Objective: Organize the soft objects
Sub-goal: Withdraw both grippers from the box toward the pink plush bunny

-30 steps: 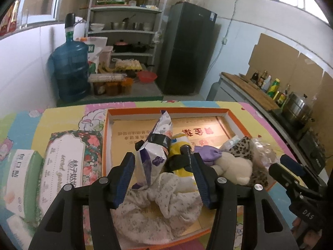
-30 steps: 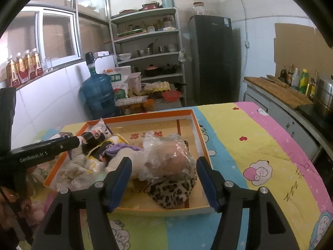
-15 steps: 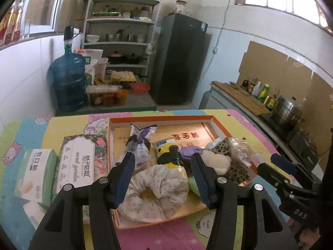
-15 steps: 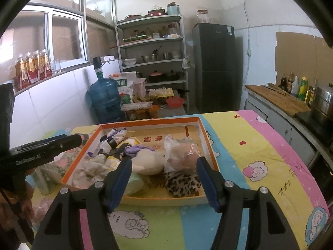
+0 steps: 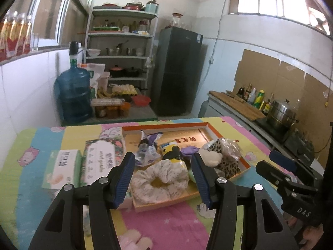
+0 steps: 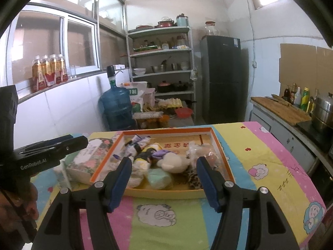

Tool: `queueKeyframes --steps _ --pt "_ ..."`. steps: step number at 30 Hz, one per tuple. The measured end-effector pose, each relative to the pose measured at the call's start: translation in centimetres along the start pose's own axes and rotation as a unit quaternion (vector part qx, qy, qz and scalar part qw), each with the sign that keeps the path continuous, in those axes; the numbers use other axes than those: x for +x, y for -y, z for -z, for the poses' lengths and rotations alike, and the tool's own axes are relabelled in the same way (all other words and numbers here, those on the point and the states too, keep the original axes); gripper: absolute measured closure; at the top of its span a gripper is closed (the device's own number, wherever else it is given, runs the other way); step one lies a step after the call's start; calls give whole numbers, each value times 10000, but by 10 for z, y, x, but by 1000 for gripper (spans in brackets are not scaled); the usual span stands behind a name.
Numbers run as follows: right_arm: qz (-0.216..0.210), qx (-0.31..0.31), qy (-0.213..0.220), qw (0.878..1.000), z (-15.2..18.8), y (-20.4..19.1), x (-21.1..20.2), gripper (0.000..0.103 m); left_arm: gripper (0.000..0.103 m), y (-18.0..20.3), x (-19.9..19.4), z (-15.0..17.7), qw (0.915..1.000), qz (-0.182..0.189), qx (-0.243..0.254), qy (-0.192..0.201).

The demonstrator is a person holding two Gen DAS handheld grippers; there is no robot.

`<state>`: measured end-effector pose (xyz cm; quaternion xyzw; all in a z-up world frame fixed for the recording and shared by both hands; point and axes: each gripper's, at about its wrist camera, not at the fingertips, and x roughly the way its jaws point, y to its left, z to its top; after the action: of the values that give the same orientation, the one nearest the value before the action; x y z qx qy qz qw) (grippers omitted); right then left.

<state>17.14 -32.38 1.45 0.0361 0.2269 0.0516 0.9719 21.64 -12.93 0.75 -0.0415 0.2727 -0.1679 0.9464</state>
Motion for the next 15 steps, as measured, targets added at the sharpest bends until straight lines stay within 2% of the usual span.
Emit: queueKeyframes --steps 15 --pt "-402 -75 297 9987 6 -46 -50 39 45 -22 -86 22 9974 -335 158 611"
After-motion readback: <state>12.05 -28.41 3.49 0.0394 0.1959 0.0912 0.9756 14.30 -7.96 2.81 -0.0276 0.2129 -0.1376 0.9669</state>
